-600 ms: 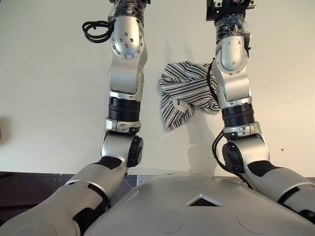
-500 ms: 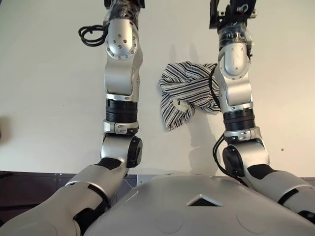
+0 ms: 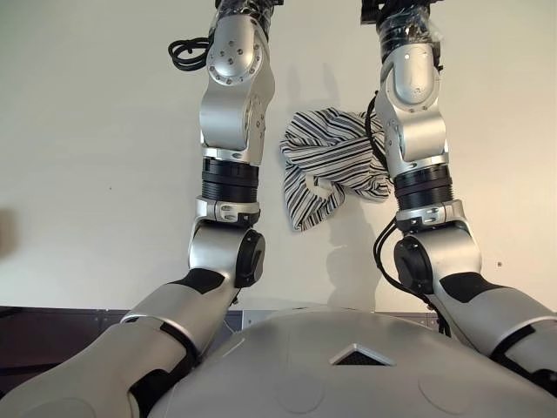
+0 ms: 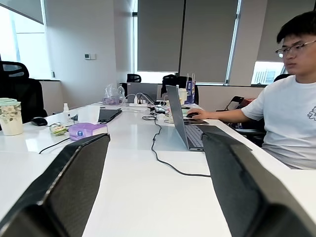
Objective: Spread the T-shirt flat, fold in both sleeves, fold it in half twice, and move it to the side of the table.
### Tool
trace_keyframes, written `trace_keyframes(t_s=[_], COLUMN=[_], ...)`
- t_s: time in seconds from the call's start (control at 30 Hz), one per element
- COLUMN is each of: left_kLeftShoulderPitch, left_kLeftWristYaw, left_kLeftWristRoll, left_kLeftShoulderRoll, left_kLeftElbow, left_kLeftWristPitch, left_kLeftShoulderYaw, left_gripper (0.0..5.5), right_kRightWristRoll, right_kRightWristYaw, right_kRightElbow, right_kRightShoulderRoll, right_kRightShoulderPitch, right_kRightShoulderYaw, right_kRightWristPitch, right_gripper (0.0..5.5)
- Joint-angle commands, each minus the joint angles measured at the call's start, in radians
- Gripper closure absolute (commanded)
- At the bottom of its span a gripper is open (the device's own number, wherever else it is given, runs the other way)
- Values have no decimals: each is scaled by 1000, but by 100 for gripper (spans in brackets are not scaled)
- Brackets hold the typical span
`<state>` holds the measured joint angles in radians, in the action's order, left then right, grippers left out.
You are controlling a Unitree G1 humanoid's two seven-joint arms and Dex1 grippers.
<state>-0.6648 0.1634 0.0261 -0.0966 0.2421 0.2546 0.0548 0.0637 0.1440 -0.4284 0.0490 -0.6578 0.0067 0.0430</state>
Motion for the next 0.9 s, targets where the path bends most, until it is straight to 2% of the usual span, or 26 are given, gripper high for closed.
trace_keyframes(t_s=[0.03,0.37,0.53,0.9], left_kLeftShoulderPitch=[17,29,49,31], left_kLeftWristYaw=[18,35,38,-3], left_kLeftWristRoll=[-43,-81,-100,-102], left_kLeftShoulderRoll=[8,0,-41,-13], left_kLeftElbow=[10,34,12,37], left_kLeftWristPitch=[-35,-65,-59,-80], left_kLeftShoulderYaw=[-27,-38,-85,-100], left_gripper=[213,213,213,213], right_kRightWristRoll=[11,15,17,16], right_kRightWristYaw=[4,11,10,0], right_kRightElbow=[-19,-15,-11,-24], right_kRightShoulderRoll=[-7,-8,14,23], right_kRightShoulderPitch=[-22,-7,0,-13], right_kRightShoulderYaw=[0,3,22,34], right_kRightWristPitch=[15,16,10,21], right_gripper=[210,210,210,210])
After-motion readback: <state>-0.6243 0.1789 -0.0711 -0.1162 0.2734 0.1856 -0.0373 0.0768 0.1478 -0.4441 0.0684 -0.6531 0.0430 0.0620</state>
